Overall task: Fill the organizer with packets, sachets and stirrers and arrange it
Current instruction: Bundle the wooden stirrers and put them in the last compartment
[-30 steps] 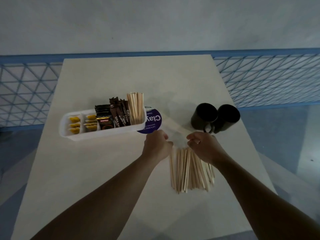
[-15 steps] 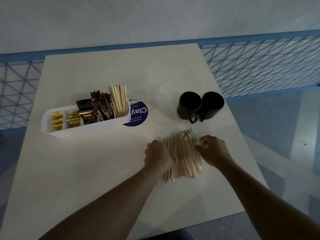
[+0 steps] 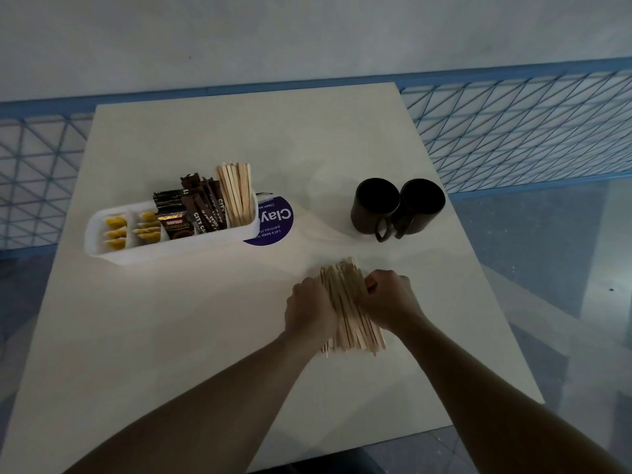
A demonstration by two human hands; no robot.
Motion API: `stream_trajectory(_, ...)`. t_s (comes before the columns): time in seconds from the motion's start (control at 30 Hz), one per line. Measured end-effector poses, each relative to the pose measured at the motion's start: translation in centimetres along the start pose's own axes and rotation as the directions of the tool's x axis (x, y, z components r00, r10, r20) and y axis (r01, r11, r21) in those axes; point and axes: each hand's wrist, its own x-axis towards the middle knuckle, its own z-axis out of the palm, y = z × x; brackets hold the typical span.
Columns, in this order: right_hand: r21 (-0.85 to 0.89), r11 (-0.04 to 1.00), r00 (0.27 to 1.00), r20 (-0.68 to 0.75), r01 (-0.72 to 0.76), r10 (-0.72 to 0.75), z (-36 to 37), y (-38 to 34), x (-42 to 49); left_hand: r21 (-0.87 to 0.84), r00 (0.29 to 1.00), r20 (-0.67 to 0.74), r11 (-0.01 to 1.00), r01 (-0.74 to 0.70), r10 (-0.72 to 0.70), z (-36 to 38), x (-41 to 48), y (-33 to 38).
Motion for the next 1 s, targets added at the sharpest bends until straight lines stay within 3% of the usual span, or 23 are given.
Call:
stream_trajectory(0.47,0.075,0.997,0.998,-0.065,-0.020,0.025,0.2,-0.3,-0.4,0.024,0.993,0.112,0.999,-0.022,0.019,-1.7,0.1,-0.4)
stream_trajectory(0.7,0.093,0.995,0.998,-0.047,-0.038,0.042,-0.2,0.2,0.2,0.039,0.985,0.166,0.999,0.035,-0.041,-2.5,0.8,-0.4)
stream_trajectory(1.0,0.023,1.000,0.999,-0.036,-0.016,0.017,-0.4,-0.2,0.9,-0.129,0.979,0.196,0.988,0.089,-0.063,-4.5,1.8,-0.9)
